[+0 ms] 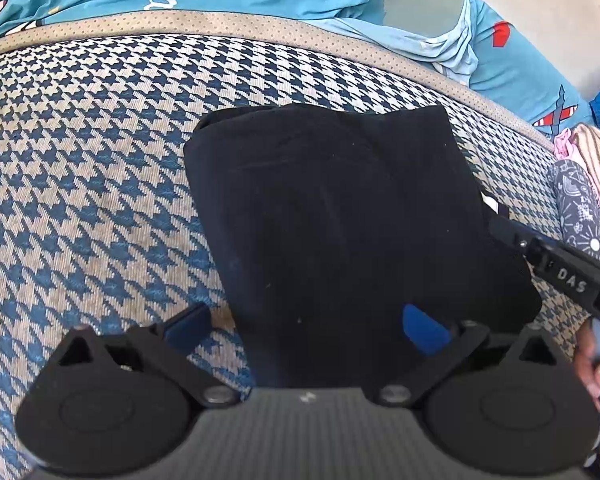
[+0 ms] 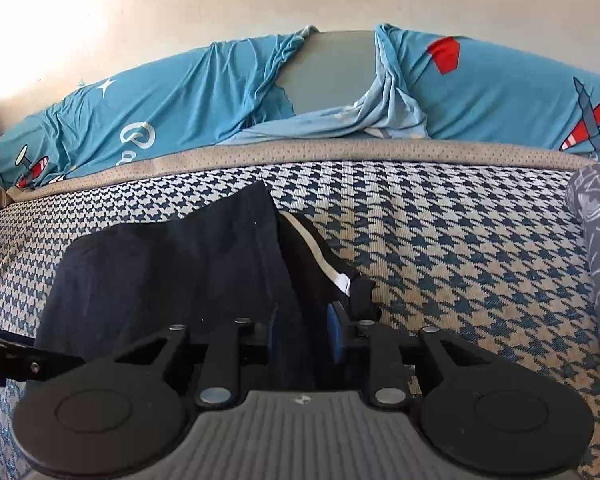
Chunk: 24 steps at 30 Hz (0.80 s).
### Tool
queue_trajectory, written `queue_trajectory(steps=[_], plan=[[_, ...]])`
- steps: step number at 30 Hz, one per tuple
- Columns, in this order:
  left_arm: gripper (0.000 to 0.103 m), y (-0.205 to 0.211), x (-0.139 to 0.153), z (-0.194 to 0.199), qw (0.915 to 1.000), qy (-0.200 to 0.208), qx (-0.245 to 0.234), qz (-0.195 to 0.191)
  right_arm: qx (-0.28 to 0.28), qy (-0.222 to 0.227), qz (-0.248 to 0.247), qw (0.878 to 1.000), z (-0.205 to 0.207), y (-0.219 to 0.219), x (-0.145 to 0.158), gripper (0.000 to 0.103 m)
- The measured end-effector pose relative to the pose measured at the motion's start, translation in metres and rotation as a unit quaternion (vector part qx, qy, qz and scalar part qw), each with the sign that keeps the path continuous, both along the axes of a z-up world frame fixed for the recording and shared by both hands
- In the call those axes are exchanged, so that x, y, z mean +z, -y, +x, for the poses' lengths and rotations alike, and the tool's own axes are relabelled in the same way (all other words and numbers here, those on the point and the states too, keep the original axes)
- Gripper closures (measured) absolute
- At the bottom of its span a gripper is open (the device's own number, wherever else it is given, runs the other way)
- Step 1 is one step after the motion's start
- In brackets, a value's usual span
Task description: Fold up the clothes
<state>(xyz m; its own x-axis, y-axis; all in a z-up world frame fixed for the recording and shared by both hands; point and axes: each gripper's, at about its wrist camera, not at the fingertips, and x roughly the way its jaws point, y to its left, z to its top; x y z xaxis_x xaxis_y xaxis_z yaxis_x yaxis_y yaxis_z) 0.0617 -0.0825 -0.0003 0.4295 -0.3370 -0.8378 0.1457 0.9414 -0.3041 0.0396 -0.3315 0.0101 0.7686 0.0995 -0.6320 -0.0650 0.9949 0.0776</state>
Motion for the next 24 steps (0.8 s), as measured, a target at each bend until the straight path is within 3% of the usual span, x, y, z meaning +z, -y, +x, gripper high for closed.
queue_trajectory(steps=[8, 24], plan=[[0.0, 0.011, -0.003, -0.004, 0.9991, 0.015, -0.019, 0.034, -0.009, -0.012, 0.055, 0.998, -0.006, 0.001, 0.008, 0.074], [0.0, 0.023, -0.008, -0.007, 0.9972, 0.03, -0.028, 0.064, 0.025, -0.033, 0.056, 0.998, -0.011, -0.012, 0.002, 0.072]])
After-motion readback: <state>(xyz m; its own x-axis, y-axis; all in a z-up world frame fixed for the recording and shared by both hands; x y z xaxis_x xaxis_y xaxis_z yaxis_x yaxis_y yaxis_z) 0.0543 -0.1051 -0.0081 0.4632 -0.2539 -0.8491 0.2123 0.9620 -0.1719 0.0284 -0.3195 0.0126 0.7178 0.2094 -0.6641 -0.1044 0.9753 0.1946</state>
